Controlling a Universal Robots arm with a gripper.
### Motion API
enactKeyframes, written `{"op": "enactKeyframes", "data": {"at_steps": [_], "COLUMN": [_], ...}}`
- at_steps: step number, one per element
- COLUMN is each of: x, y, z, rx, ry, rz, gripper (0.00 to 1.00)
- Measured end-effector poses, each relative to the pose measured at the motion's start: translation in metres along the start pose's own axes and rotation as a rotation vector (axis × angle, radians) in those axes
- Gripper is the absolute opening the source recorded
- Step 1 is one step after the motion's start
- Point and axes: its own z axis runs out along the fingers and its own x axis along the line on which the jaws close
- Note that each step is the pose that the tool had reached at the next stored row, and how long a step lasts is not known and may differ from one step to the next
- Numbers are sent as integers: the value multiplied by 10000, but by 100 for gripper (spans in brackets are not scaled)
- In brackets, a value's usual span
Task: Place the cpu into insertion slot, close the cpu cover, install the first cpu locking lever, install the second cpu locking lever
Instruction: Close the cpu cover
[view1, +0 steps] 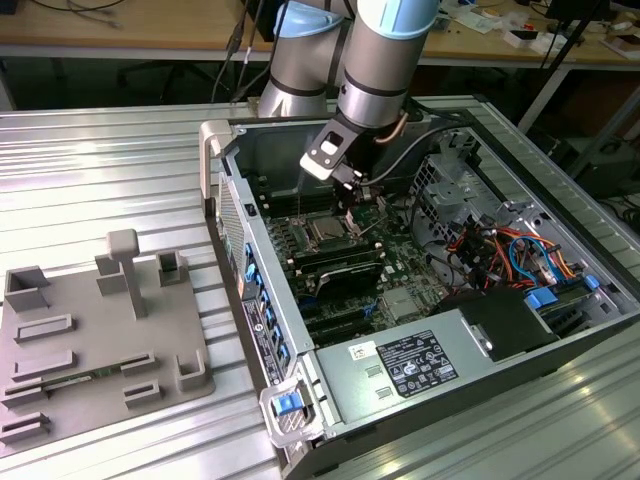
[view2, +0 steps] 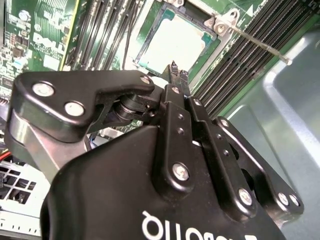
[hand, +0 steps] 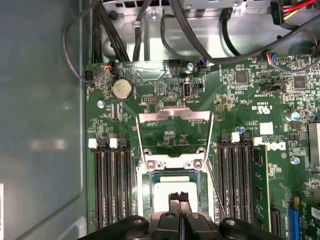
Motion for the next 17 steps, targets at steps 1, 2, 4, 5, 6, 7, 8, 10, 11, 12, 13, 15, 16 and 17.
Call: {"op": "enactKeyframes", "data": {"at_steps": [1,2,4,5,6,7,8,10,11,12,13,15,16,17], "x": [1,1,3,4,5,5,5,6,6,7,6,7,7,7], "y": [16,34,89,110,147,171,188,189,189,191,192,195,196,198], "z": [1,3,7,9,12,15,16,15,9,-3,-25,-78,-102,-134], "rx": [-1,-1,-1,0,0,-1,0,0,1,-1,-1,0,0,-1], "ry": [1,2,0,1,0,1,-1,0,-3,1,0,0,0,0], "rz": [-1,0,0,0,0,1,0,1,1,1,1,1,0,-1], "gripper": [11,11,11,11,11,11,11,11,11,11,11,11,11,11]}}
